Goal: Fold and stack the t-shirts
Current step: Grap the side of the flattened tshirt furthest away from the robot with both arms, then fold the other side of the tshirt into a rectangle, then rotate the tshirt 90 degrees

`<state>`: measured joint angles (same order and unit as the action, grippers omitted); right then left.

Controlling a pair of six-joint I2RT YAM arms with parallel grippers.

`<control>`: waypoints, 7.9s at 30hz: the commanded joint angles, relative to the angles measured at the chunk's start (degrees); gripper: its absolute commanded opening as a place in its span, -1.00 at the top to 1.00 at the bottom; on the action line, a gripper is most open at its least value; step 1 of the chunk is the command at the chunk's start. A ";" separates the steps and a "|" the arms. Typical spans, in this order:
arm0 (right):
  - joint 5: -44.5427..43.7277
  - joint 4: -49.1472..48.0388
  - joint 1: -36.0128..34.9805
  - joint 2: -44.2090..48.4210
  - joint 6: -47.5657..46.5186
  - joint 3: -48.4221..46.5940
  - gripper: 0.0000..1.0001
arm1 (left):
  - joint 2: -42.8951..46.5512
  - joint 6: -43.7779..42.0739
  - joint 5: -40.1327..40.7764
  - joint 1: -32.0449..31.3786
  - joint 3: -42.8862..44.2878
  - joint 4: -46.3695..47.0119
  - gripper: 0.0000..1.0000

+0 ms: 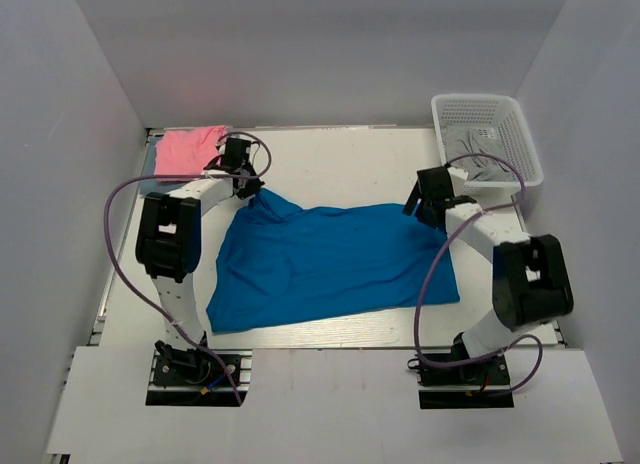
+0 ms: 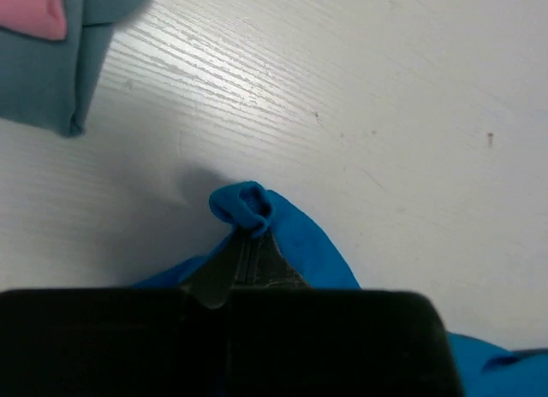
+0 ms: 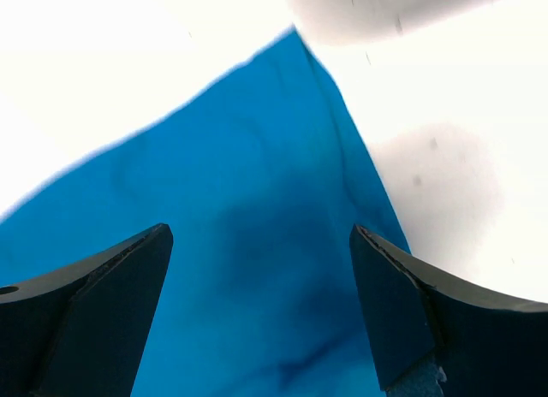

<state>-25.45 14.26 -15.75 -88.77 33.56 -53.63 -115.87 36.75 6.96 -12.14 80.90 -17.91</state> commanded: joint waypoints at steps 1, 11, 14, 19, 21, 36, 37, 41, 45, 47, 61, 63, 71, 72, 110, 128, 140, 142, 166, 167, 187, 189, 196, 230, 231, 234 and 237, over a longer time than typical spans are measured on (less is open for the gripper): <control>-6.09 -5.20 0.37 -4.12 0.11 -5.59 -0.80 | 9.08 -2.21 -0.11 -0.16 -3.20 6.30 1.00; -10.14 -1.54 0.98 -19.68 1.07 -19.48 -0.80 | 10.49 -4.06 -2.30 -0.16 -5.40 8.07 1.00; -12.07 0.15 1.59 -22.58 1.86 -22.74 -0.80 | 10.49 -4.06 -2.30 -0.16 -5.41 8.60 1.00; -11.29 1.47 2.65 -24.43 3.35 -22.75 -0.75 | 10.49 -4.06 -2.83 -0.16 -5.93 8.60 1.00; -11.46 1.82 2.91 -24.69 4.32 -21.96 -0.69 | 10.49 -4.06 -3.53 -0.16 -5.93 8.60 1.00; -9.09 2.53 3.53 -27.24 4.32 -21.87 0.10 | 12.07 -4.58 -3.01 -0.16 -6.99 8.60 1.00; -9.09 2.61 3.36 -27.24 4.49 -21.61 0.27 | 12.08 -4.58 -3.53 -0.16 -7.68 8.60 1.00; -9.96 2.70 3.44 -26.46 5.20 -21.17 1.00 | 13.83 -4.58 -3.53 -0.16 -8.31 8.60 1.00; -10.84 1.66 3.27 -24.17 4.93 -18.89 1.00 | 16.99 -4.58 -2.14 -0.77 -10.23 7.81 1.00; -10.85 -0.45 2.92 -21.28 4.23 -17.14 1.00 | 20.40 -3.97 -1.08 -0.78 -12.77 7.10 1.00; -6.89 -2.92 1.77 -9.85 -0.69 -9.39 1.00 | 45.81 3.15 -2.74 -1.31 -34.12 1.48 1.00; -7.06 -3.71 1.34 -8.09 -0.96 -8.52 1.00 | 50.63 5.33 -5.19 -1.31 -37.38 0.95 1.00; -8.12 -4.77 0.72 -1.67 -1.83 -2.63 1.00 | 67.77 7.98 -10.48 -1.31 -49.87 -5.71 1.00; -8.03 -4.77 0.81 -0.71 -2.18 -2.36 1.00 | 68.93 8.51 -11.43 -1.31 -50.57 -6.25 1.00; -1.74 -4.31 0.90 22.15 -4.61 13.19 -0.81 | 77.56 12.20 -11.36 -1.31 -53.67 -17.96 -1.00; 14.58 -1.71 -6.58 4.58 -10.27 5.64 -0.81 | 41.00 8.52 -17.77 -1.31 -47.59 7.28 -1.00; 1.47 9.71 2.30 3.52 -4.04 6.60 -0.81 | 41.96 10.80 -9.34 -0.78 -52.43 3.23 -1.00; 0.23 10.35 4.66 4.92 -2.20 6.78 -0.81 | 42.57 10.80 -8.81 -0.78 -52.43 2.71 -1.00; 42.51 -9.34 3.45 14.95 -14.14 13.81 -0.81 | 55.05 7.63 -15.83 -1.48 -54.09 4.36 -1.00; 41.29 -9.60 3.36 13.29 -14.14 13.81 -0.81 | 55.05 8.24 -15.84 -1.48 -55.66 4.38 -1.00; 35.30 -8.38 -15.52 15.55 -0.87 29.81 -0.81 | -7.54 -1.13 -16.95 -1.74 -3.22 3.77 -1.00; 35.56 -6.80 -20.01 15.65 -0.43 29.63 -0.81 | -14.17 -1.16 -20.91 -2.27 6.50 -0.52 -1.00; 38.19 -6.79 -38.36 6.27 -3.32 22.88 -0.81 | -37.98 -1.61 -31.98 -5.96 45.90 -6.96 -1.00; 24.92 -6.97 -51.93 19.42 -5.62 10.11 -0.81 | -35.40 2.98 -6.35 -7.11 59.63 6.31 -1.00; 24.84 -7.05 -52.01 20.38 -5.09 10.82 -0.81 | -31.64 1.93 -6.35 -7.11 59.63 6.31 -1.00; 24.40 -6.62 -51.93 22.24 -3.77 12.31 -0.81 | -25.30 -2.11 -6.87 -7.11 57.97 6.31 -1.00; 21.34 -6.00 -51.93 25.22 -2.54 14.59 -0.81 | -16.77 -5.54 -8.19 -7.11 53.59 3.86 -1.00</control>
<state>-0.78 8.71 -67.42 -66.61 28.73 -40.82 -148.00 36.91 -0.82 -19.11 135.48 -14.04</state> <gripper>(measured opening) 0.905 0.997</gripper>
